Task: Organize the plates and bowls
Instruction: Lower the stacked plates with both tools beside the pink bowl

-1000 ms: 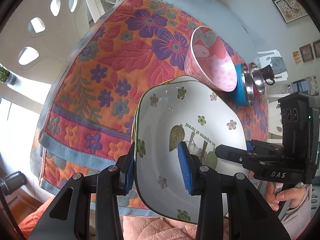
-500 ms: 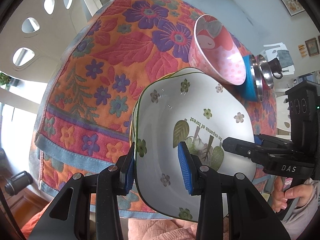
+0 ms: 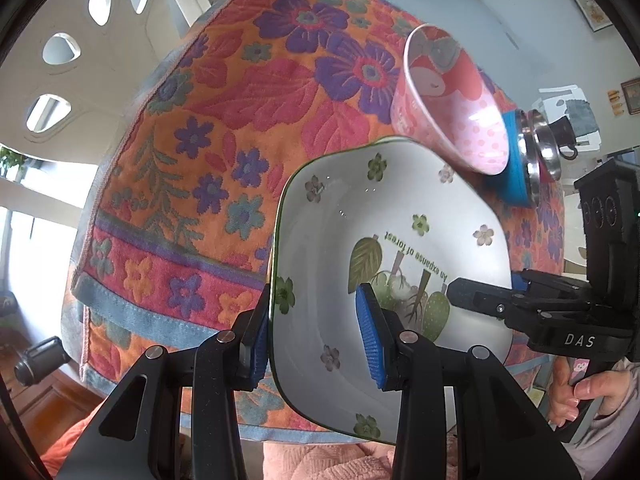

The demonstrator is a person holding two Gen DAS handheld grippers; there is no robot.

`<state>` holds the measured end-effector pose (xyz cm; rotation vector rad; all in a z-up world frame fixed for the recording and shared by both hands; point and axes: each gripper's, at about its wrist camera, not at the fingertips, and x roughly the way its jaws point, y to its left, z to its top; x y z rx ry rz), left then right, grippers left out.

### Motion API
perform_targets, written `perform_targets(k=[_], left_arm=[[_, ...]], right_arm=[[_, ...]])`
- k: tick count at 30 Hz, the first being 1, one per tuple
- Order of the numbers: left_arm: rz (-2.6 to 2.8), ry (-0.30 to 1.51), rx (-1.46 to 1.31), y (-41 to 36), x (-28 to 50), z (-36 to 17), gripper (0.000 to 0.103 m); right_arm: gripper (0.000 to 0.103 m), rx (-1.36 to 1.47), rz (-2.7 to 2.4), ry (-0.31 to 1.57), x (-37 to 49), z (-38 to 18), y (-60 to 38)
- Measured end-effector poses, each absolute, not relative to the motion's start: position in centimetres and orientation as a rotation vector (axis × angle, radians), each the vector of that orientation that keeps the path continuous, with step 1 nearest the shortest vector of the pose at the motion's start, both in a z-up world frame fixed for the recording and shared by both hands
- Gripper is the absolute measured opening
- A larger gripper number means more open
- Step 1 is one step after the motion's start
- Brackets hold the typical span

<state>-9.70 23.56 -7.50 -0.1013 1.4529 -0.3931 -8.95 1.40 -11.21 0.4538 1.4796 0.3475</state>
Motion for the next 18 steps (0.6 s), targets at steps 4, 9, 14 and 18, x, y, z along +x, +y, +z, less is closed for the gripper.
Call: perform_targets(k=[4, 9, 14, 18], left_arm=[[-0.382, 1.469, -0.089, 23.4, -9.7, -8.0, 0.035], [-0.375, 1.470, -0.076, 23.1, -9.6, -8.1, 0.035], [-0.373, 1.474, -0.101, 23.4, -9.3, -8.2, 0.035], [-0.368, 1.474, -0.116, 23.6, -9.3, -8.3, 0.035]], right_arm=[[0.054, 0.444, 0.333, 1.500, -8.7, -11.6, 1.3], [0.054, 0.448, 0.328, 1.493, -8.5, -11.5, 0.7], [0.054, 0.430, 0.332, 1.503, -8.4, -11.7, 0.7], [0.054, 0.453, 0.335, 1.511, -8.3, -11.7, 0.4]])
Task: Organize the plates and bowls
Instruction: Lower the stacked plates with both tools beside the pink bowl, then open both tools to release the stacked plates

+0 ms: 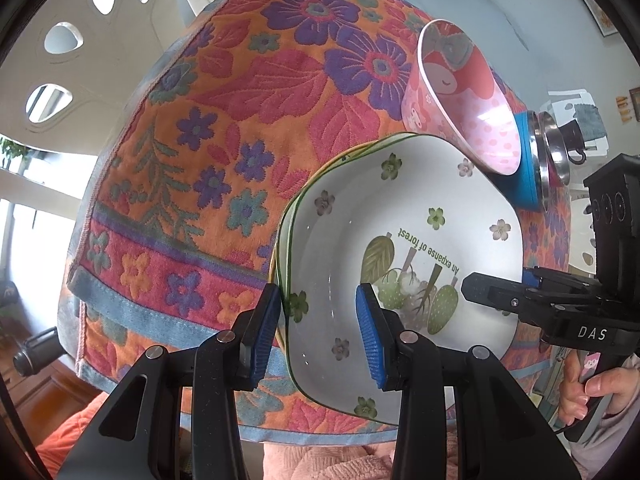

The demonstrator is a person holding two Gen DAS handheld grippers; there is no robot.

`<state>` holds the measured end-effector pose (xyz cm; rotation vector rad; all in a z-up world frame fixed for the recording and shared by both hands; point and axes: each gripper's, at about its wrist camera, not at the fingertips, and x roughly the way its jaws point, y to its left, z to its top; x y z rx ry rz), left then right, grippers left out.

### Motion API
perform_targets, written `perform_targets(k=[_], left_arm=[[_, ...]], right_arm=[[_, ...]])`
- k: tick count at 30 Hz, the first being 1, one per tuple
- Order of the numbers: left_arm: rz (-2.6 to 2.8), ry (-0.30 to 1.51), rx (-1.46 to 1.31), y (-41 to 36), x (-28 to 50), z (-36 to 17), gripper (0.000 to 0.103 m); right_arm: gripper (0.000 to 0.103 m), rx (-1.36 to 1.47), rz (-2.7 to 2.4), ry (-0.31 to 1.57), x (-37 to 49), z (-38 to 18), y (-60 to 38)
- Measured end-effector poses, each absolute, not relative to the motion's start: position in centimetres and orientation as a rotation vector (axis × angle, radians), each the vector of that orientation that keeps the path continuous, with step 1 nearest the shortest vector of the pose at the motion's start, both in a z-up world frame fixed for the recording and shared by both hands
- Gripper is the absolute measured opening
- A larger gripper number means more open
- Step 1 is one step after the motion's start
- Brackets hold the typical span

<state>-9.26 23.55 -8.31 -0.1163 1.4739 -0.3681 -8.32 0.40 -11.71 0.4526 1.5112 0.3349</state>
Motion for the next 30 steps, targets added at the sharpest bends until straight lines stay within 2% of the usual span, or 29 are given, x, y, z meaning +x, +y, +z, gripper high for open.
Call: perform_targets(k=[30], left_arm=[[-0.332, 1.464, -0.144, 23.9, -10.4, -7.5, 0.036]], right_arm=[[0.054, 0.493, 0.315, 1.482, -9.6, -10.7, -0.6]])
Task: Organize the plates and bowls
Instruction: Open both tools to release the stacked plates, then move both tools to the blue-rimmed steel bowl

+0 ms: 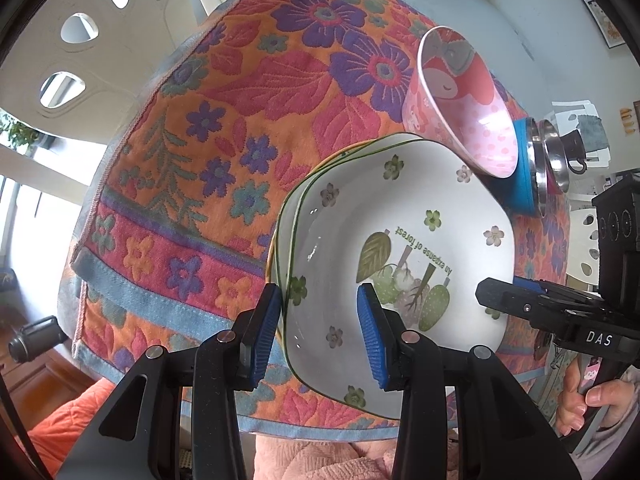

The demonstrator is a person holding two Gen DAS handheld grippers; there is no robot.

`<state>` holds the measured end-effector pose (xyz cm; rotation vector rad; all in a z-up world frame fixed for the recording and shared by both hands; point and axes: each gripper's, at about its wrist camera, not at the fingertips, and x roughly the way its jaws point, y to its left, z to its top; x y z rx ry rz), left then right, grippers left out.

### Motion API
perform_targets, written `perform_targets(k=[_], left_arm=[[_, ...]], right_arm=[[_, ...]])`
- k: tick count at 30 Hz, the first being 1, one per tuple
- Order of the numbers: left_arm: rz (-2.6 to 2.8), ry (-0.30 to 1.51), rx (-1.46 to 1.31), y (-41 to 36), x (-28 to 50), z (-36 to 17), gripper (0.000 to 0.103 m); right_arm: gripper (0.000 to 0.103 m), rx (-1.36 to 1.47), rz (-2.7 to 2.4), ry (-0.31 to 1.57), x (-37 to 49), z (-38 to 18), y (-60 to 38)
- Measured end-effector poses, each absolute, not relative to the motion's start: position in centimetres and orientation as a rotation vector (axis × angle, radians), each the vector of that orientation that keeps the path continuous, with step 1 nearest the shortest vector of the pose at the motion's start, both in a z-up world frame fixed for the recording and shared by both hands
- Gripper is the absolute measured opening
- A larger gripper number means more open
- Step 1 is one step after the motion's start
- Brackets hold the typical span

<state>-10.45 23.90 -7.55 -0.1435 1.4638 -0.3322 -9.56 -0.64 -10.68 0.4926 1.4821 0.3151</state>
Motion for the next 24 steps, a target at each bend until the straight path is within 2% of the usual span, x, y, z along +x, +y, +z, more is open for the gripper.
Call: perform_targets(k=[24], left_arm=[[-0.327, 1.333, -0.058, 20.0, -9.0, -3.0, 0.036]], right_arm=[[0.054, 0.553, 0.295, 1.408, -10.7, -8.7, -4.6]])
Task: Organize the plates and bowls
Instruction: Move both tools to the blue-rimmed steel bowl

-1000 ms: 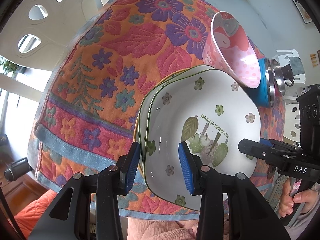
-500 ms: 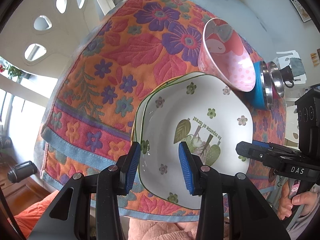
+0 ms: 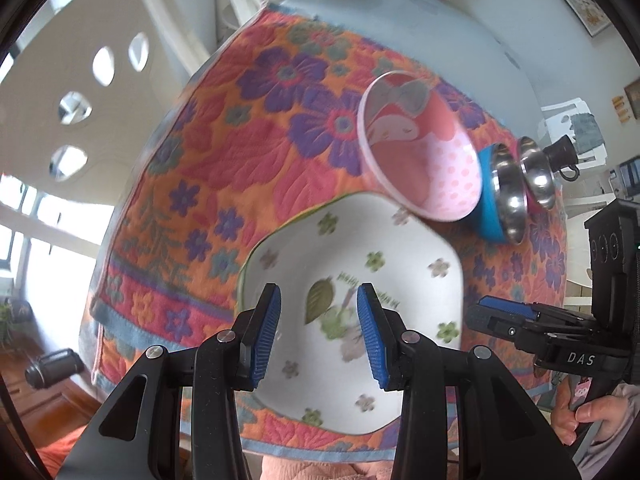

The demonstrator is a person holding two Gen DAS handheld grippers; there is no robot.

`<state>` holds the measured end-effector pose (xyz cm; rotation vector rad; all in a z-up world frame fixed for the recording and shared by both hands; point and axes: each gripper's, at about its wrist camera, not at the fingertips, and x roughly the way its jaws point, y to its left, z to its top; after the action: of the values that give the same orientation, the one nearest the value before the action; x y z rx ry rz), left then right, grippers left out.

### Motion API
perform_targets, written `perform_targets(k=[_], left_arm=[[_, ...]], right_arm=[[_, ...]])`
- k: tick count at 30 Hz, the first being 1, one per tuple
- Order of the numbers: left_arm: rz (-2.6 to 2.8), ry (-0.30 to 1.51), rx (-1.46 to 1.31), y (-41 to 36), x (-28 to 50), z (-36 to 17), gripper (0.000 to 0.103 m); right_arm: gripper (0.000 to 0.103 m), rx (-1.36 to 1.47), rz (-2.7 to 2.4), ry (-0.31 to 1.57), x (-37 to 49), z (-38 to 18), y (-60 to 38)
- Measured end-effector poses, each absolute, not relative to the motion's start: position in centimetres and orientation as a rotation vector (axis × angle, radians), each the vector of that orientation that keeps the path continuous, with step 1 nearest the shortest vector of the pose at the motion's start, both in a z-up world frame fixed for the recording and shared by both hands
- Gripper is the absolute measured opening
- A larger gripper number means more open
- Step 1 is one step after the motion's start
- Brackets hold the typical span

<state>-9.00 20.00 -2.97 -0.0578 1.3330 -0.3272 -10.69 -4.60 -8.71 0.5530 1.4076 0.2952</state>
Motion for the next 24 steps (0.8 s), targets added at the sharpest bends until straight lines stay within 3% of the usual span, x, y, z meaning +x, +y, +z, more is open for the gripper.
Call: perform_targets(k=[17, 24], left_arm=[[-0.480, 1.182, 0.200, 4.9, -0.1, 3.6, 0.038], [-0.541, 1.215, 0.288, -2.8, 1.9, 0.4, 0.041]], right_arm=[[0.057, 0.814, 0.187, 1.208, -9.4, -6.4, -16.0], [0.057, 0.961, 0.110, 1.159, -9.8, -9.3, -20.0]])
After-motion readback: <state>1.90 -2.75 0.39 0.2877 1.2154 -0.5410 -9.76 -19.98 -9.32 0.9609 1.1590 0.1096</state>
